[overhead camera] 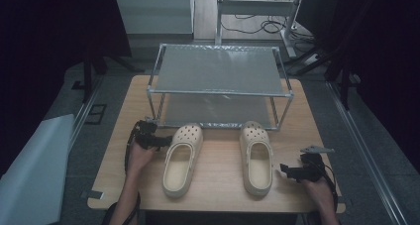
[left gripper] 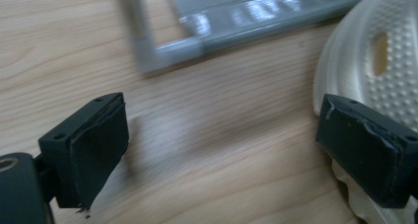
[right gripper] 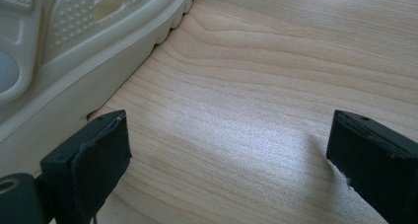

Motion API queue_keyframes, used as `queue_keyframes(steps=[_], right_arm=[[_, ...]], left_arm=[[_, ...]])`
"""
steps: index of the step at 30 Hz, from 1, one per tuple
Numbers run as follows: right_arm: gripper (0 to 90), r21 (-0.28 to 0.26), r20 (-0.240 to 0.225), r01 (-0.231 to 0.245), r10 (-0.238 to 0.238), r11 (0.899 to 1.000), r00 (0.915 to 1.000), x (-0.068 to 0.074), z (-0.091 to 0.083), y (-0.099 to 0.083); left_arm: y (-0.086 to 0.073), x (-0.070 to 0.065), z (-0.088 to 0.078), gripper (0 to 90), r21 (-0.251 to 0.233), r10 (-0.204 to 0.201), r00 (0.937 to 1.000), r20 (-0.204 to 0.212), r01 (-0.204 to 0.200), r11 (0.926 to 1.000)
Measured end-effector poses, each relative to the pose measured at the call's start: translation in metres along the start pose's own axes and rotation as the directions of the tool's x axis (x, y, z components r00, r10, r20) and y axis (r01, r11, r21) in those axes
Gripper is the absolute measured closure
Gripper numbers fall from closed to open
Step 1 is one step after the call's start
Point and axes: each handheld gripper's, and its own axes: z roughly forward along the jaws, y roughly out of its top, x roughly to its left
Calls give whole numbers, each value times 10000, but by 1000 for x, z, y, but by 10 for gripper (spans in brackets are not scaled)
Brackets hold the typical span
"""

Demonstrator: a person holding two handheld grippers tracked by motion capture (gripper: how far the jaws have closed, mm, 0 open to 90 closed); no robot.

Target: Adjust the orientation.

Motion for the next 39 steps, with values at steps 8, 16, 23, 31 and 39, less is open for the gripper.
queue_keyframes(steps=[8,16,23,31,39], right_arm=[[27,-40,-6,-57,57,10000,10000,0,-1,-1],[30,-34,-31,-45,45,10000,10000,0,-1,-1],[31,23,-79,4,-3,10000,10000,1,0,-1],[31,93,-166,52,-50,9999,9998,3,1,-1],[35,129,-228,9,-6,9999,9997,3,2,-1]], left_arm=[[6,-9,6,57,124,110,9994,316,-114,9999],[-20,4,-26,73,19,-66,9986,517,65,10000],[-42,-2,-61,86,-272,127,9966,813,-105,9996],[-65,-15,-92,107,-432,410,9944,977,-369,9984],[-75,-27,-118,157,-884,393,9892,1412,-269,9957]])
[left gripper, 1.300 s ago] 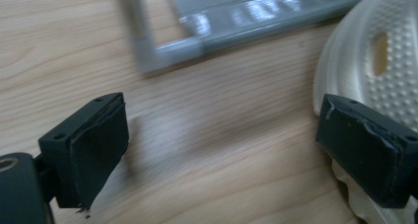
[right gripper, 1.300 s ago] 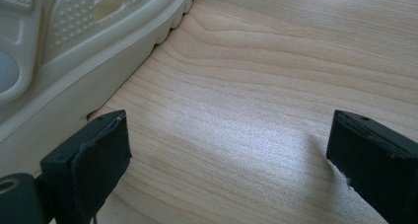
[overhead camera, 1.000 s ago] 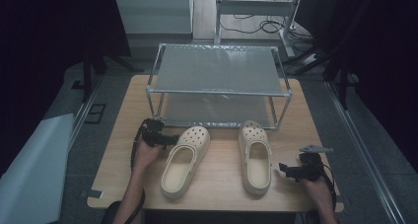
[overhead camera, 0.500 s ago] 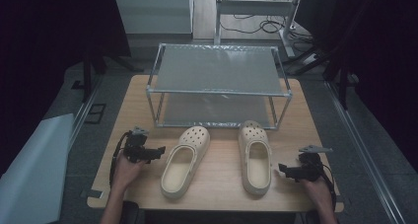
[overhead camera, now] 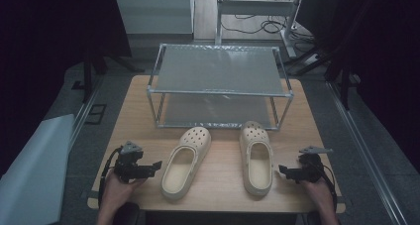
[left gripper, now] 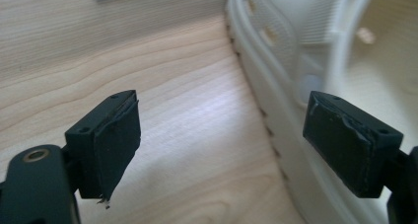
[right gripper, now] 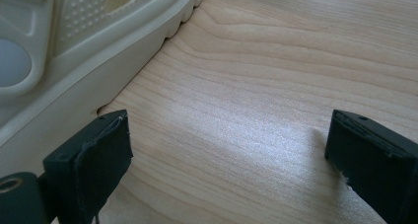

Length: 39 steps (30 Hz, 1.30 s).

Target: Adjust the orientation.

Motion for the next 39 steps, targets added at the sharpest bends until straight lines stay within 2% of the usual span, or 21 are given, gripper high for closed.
queue_keyframes(steps=[5,10,21,27,30,33,35,36,39], right_arm=[[37,-119,-11,13,-13,9999,10000,0,-1,1],[38,-168,-28,65,-65,9998,10000,0,-2,1],[39,-219,-13,87,-87,9997,10000,0,-2,1],[40,-225,-9,100,-100,9997,9999,0,-2,1],[41,-233,-21,103,-104,9997,9999,0,-2,1],[42,-231,-36,107,-107,9997,9999,0,-2,1],[44,-221,-46,107,-108,9997,9999,0,-2,1],[45,-207,-56,120,-121,9997,9999,0,-2,1],[47,-208,-51,109,-110,9997,9999,1,-2,1]], left_arm=[[5,-13,-1,187,-70,298,9993,215,-297,9995],[12,-21,14,232,142,463,9983,345,-468,9988],[33,-35,48,384,798,832,9961,301,-853,9932],[41,-35,61,464,1072,661,9966,496,-711,9917],[45,-35,65,507,1210,573,9973,457,-624,9907],[49,-36,67,540,1361,652,9968,463,-709,9882],[50,-39,69,565,1472,754,9969,234,-780,9860],[51,-39,69,606,1517,783,9969,115,-791,9853],[52,-37,69,649,1547,635,9980,-5,-626,9860]])
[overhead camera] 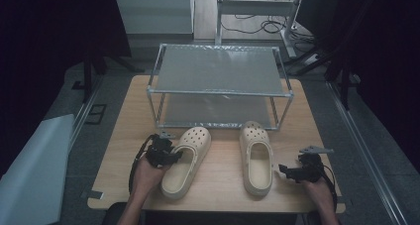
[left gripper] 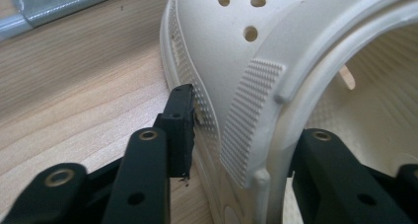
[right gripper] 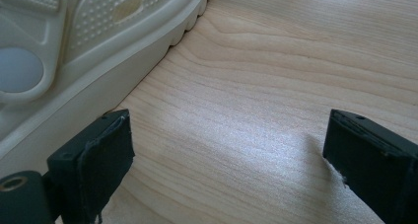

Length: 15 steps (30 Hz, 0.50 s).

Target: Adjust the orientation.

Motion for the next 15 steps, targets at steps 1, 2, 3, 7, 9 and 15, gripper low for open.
queue_keyframes(steps=[1,2,3,7,9,15], right_arm=[[48,-4,-10,3,-3,10000,10000,0,0,0],[48,-7,-31,5,-5,10000,10000,0,0,0],[49,-14,-45,15,-15,10000,10000,0,0,0],[54,10,-51,75,-75,10000,10000,1,1,0],[59,4,-66,87,-87,10000,9999,1,1,0],[59,-6,-95,98,-98,10000,9999,1,1,0]], left_arm=[[0,1,0,663,-9,-89,10000,20,89,10000],[0,2,-1,675,-12,-106,9999,50,106,9999],[0,2,-1,693,-6,-119,9999,-3,119,9999],[-1,13,-5,744,-36,-371,9990,267,372,9993],[-4,21,-5,748,-162,-770,9946,691,783,9968],[-8,40,-6,754,-211,-1626,9719,1702,1686,9855]])
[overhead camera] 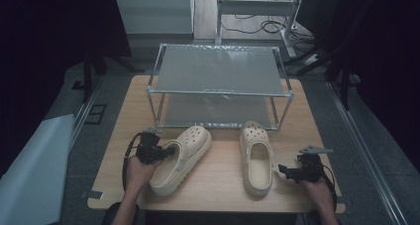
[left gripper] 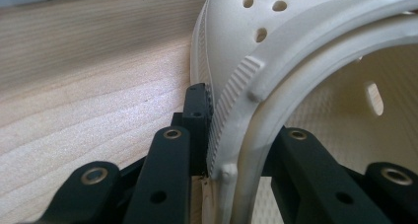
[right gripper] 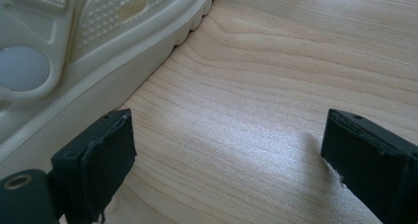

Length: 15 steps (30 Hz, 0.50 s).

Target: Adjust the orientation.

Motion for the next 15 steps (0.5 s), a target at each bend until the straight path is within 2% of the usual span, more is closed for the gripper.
queue_keyframes(steps=[8,15], right_arm=[[58,-53,-8,-21,21,10000,10000,0,-1,0],[58,-30,-4,0,0,10000,10000,0,0,0]], left_arm=[[-1,9,-2,766,-98,-561,9969,559,567,9983],[1,14,-8,769,-294,-998,9887,1121,1037,9942]])
